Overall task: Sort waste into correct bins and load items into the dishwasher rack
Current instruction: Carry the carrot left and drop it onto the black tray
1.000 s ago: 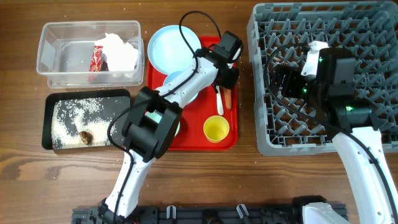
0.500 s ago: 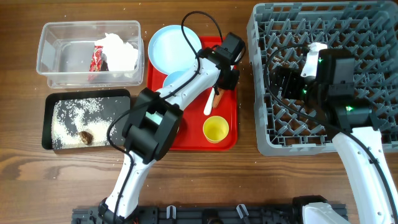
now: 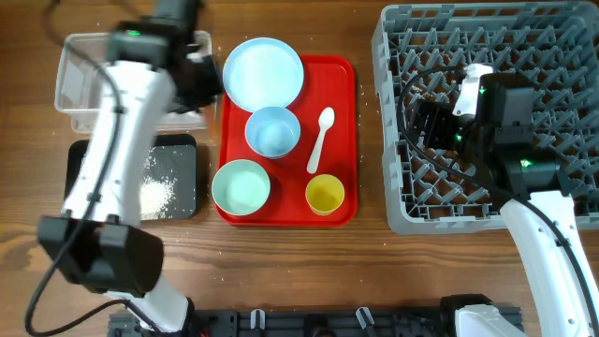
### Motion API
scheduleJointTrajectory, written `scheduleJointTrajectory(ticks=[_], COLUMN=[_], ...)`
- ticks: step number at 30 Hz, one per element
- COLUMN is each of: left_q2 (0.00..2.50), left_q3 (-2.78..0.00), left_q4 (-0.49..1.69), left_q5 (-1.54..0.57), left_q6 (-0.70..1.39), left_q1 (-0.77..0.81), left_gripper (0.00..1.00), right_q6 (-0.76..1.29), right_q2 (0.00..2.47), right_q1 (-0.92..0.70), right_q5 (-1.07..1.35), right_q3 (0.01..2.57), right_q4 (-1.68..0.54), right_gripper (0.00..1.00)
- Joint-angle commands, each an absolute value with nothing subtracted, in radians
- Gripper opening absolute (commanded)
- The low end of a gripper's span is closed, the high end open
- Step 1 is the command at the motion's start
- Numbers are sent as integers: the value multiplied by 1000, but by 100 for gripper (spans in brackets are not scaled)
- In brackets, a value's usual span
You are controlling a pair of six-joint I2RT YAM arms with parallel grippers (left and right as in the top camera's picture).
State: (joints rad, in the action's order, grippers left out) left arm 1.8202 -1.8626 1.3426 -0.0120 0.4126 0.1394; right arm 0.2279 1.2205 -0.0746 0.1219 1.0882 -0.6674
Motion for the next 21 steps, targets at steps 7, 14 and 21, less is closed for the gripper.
scheduleJointTrajectory(ticks=[7, 14, 21], left_q2=[1821, 1821, 1821], left_q3=[-1704, -1374, -1261], left_q4=[1479, 1140, 976], left_q5=[85, 129, 129], left_q6=[506, 634, 663], left_q1=[-197, -303, -303], left_gripper=[4, 4, 52], right_q6=[238, 239, 239], right_q2=[1221, 1221, 1221], right_q1=[-70, -70, -70], right_q5=[102, 102, 102], right_q3=[1105, 1105, 1105], right_q4=[-666, -668, -673], right_gripper=[100, 100, 100])
